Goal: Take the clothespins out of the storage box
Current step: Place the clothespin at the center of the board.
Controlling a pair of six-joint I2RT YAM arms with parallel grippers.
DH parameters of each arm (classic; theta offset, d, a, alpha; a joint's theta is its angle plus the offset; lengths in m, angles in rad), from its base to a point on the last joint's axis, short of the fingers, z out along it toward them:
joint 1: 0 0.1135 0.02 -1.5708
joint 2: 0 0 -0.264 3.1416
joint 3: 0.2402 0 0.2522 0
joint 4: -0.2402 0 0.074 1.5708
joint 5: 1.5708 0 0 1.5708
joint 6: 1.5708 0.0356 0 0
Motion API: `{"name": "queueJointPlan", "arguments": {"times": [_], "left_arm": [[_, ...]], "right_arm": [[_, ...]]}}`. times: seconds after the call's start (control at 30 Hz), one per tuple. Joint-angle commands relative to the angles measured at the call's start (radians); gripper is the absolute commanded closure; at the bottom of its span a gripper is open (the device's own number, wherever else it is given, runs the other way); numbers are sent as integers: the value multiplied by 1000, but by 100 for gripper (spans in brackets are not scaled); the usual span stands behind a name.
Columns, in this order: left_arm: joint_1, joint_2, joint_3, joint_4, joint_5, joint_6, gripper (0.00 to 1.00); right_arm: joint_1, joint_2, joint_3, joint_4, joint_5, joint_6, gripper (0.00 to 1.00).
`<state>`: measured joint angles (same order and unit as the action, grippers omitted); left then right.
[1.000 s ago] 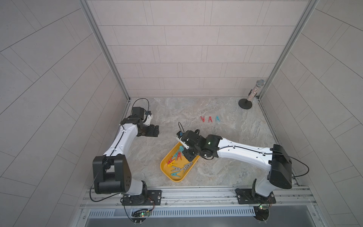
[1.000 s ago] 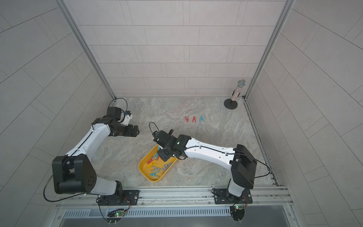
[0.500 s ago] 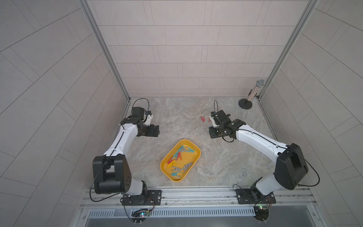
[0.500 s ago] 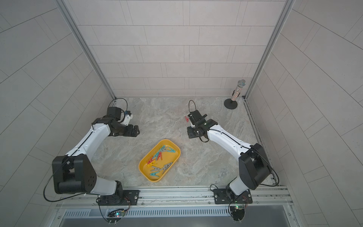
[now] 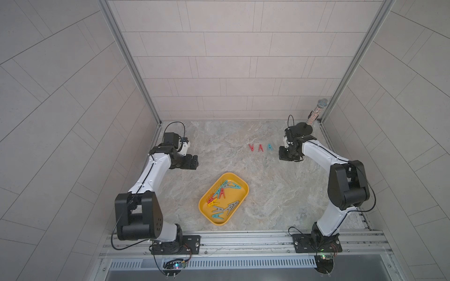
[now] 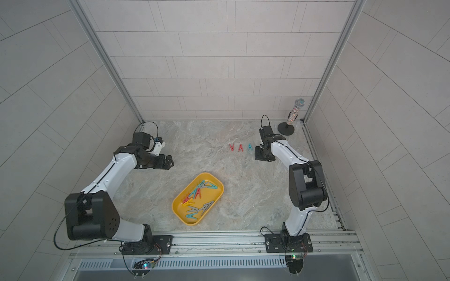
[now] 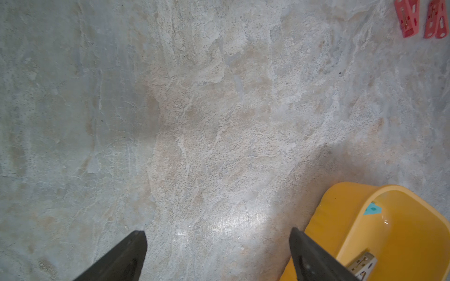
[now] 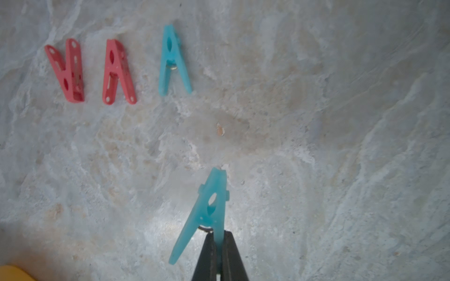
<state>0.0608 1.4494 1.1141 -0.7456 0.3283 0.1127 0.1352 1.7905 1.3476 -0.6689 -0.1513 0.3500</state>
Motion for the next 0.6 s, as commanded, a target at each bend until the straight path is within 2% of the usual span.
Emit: {"name": "queueJointPlan", "arguments": {"times": [0.0, 0.27, 0.57], "left_arm": [[7, -11, 3, -8, 6, 5, 1], [7, -13, 3, -8, 11, 4, 1], [7, -17, 4, -8, 12, 4, 1]], "right_arm": [[-7, 71, 86, -59, 28, -41, 100], [-28, 288, 334, -144, 97, -106, 100], [-37, 453, 515, -205, 111, -176, 99]]}}
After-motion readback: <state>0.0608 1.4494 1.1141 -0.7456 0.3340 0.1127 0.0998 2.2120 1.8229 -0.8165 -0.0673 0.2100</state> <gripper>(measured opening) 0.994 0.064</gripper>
